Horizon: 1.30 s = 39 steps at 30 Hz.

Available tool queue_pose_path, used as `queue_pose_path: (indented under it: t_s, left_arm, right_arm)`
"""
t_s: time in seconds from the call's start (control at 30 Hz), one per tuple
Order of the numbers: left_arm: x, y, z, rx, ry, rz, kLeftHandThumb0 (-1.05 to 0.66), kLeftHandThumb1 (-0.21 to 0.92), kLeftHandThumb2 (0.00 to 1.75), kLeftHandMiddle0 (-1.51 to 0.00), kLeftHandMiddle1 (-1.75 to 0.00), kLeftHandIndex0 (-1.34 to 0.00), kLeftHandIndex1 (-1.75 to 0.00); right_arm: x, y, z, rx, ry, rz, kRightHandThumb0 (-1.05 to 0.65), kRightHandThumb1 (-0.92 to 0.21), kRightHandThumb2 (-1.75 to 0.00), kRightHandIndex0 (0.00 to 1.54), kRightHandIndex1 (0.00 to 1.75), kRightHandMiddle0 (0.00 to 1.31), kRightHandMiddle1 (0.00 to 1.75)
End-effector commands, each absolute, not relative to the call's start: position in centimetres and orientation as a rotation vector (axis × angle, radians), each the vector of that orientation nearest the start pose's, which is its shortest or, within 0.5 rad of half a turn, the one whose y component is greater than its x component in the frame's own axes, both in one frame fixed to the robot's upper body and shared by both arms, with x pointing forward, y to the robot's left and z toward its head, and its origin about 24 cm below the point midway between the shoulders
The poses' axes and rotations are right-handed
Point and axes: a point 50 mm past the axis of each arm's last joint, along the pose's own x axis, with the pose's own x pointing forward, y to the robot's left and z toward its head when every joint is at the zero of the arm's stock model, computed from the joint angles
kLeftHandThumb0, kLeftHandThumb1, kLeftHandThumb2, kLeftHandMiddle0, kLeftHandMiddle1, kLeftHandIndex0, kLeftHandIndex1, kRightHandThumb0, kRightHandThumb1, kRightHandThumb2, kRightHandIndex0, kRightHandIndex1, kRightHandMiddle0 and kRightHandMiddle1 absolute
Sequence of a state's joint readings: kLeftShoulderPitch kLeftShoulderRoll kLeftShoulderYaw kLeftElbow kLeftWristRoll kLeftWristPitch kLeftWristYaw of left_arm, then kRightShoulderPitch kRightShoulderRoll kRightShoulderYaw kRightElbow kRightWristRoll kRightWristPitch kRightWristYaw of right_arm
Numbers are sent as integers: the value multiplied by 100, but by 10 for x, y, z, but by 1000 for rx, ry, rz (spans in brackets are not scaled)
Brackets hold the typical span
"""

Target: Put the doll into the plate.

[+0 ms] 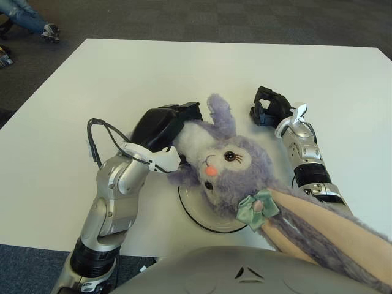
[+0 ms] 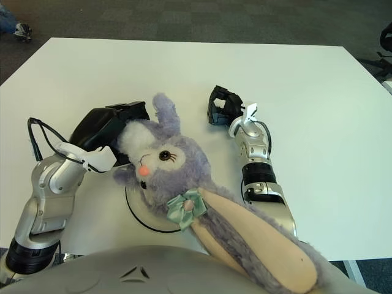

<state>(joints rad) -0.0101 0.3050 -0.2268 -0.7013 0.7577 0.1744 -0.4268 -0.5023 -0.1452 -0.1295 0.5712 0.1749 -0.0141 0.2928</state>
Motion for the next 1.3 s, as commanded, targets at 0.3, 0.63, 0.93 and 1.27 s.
queue_pose_path:
  t_s: [0.3, 0.63, 0.93, 1.27]
  left_arm:
    - [219, 114, 167, 1018, -515, -361, 58, 7, 162, -82, -175, -99, -175]
    - [221, 111, 166, 961, -534, -402, 57, 8, 161, -81, -175, -97, -175]
    - [220, 105, 165, 936, -545, -425, 57, 8, 160, -80, -175, -96, -175]
    - [217, 100, 167, 954, -568, -455, 57, 9, 159, -80, -175, -95, -175]
  right_arm:
    - [332, -177, 50, 93, 84, 184, -51, -24, -141, 128, 175, 68, 175]
    - [330, -179, 52, 104, 85, 162, -51, -25, -140, 128, 175, 67, 175]
    - [328, -180, 52, 107, 86, 152, -51, -25, -140, 127, 175, 67, 175]
    - [326, -179, 52, 110, 91, 149, -51, -25, -140, 128, 175, 67, 175]
